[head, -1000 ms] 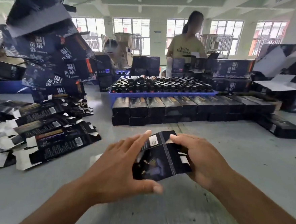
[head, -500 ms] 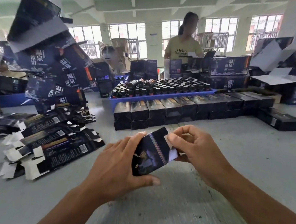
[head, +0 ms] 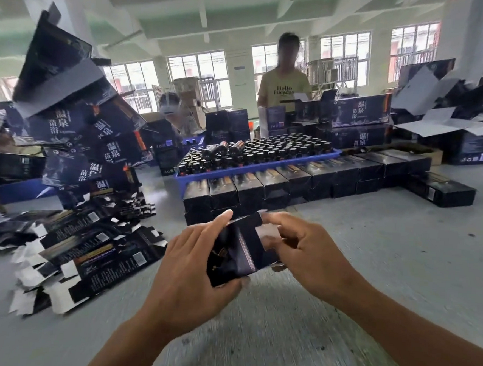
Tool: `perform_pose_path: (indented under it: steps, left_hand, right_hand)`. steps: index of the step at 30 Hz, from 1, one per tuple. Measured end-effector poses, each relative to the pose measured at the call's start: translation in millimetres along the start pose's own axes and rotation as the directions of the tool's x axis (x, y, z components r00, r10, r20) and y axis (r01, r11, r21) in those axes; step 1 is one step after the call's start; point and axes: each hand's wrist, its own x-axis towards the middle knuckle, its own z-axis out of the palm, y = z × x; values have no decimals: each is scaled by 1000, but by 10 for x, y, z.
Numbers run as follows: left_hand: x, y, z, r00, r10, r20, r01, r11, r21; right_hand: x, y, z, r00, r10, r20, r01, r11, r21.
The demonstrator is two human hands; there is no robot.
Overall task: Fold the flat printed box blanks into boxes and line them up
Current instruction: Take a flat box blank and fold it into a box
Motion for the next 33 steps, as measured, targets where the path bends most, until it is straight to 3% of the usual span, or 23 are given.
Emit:
perform_pose_path:
  steps: [6, 11, 18, 25, 33]
  left_hand:
    - [-14, -33, 20, 984, 179, -14, -176, 975, 135]
    - [-21, -45, 30, 991, 128, 44, -132, 988, 86]
    - [-15, -48, 53, 993, 117, 30, -117, 993, 3]
    - [-20, 23, 92, 993, 114, -36, -116, 992, -57]
    - [-26, -7, 154, 993, 113, -11, -113, 994, 1]
  right_hand:
    - [-32, -22, 10, 995, -87, -40, 84, 994, -69]
    - [-36, 27, 44, 982, -166, -87, 143, 963, -227]
    - [-52, 107, 71, 976, -135, -173, 97, 972, -213]
    - [-65, 48, 38, 963, -247, -111, 191, 910, -368]
    - [-49, 36, -3, 972, -234, -28, 207, 905, -373]
